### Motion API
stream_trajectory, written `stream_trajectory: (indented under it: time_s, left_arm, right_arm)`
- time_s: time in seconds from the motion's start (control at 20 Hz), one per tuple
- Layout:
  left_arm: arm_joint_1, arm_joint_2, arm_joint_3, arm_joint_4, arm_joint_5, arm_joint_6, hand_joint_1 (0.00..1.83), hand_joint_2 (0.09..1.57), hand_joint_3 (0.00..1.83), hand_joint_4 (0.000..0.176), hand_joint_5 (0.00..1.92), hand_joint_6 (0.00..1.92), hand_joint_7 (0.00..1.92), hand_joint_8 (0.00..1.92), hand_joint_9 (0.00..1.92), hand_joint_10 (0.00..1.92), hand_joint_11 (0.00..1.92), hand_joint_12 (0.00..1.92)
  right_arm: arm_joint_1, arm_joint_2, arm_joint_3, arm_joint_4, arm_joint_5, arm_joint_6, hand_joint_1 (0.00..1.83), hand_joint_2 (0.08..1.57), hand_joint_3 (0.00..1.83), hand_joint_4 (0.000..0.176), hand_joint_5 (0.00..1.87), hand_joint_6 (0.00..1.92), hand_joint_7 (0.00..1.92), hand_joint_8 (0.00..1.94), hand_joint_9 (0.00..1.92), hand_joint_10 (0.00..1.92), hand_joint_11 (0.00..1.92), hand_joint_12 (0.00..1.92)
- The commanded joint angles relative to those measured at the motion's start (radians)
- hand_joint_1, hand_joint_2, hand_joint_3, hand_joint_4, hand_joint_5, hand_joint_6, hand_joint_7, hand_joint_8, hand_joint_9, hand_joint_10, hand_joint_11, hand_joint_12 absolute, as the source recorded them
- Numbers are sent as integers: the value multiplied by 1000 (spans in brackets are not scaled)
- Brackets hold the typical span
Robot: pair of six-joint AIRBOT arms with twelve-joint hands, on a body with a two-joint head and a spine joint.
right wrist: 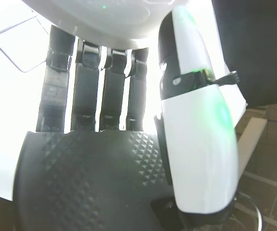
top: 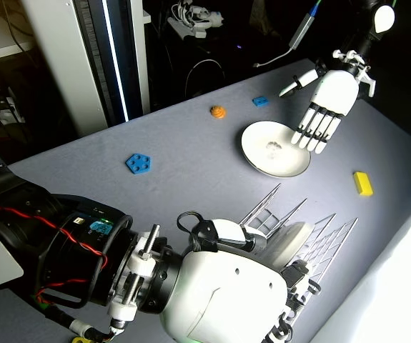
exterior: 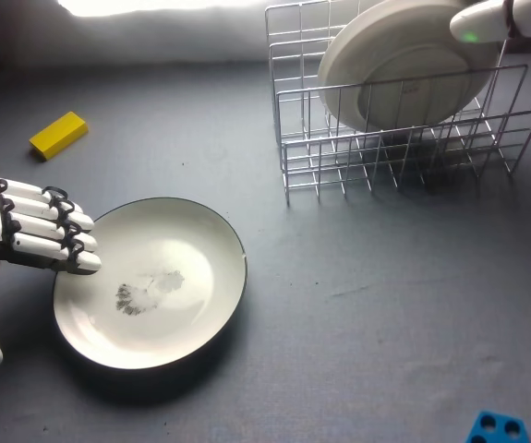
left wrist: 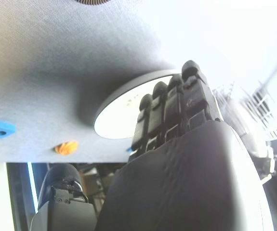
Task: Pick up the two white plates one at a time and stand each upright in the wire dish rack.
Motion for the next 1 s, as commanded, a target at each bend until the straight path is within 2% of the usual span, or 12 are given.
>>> stream_trajectory:
  time_s: [0.0,0.1,0.3,0.45,0.55,0.75,0.95]
  left_arm:
    - [1,-2,8,-49,-27,-2,0,1025,0,0,86,1,75,2,46,2,0,116]
    - [1,-2,8,-49,-27,-2,0,1029,1,0,64,3,46,4,14,5,0,27]
    - [1,-2,8,-49,-27,-2,0,1029,2,0,86,9,76,13,48,16,31,45]
    - [3,-2,8,-49,-27,-2,0,1027,2,0,90,1,82,2,57,4,0,139]
    - [4,-3,8,-49,-27,-2,0,1033,4,0,76,0,73,1,52,1,0,127]
    - [14,-6,10,-49,-27,-2,0,1029,1,0,63,1,56,0,29,0,0,50]
    - [26,-9,12,-49,-27,-2,0,1036,3,0,68,0,53,0,30,0,0,88]
  right_arm:
    - [20,18,-1,42,90,14,1090,1085,0,0,675,0,774,0,753,74,301,1278]
    - [29,32,-17,42,91,13,1086,1078,0,0,596,0,696,0,692,41,211,1281]
    - [43,45,-36,32,96,6,1055,1069,0,0,467,0,574,0,583,0,45,1303]
    - [69,50,-43,10,123,-19,1053,1056,0,0,442,0,558,0,562,0,35,1306]
    - [93,58,-62,-33,155,-51,1028,1059,0,0,426,0,520,0,524,0,3,1304]
    - [126,85,-158,-158,257,-218,997,1068,2,0,416,0,511,0,495,0,0,1254]
    - [139,100,-268,-238,259,-402,965,1052,0,0,396,0,451,0,440,1,0,1187]
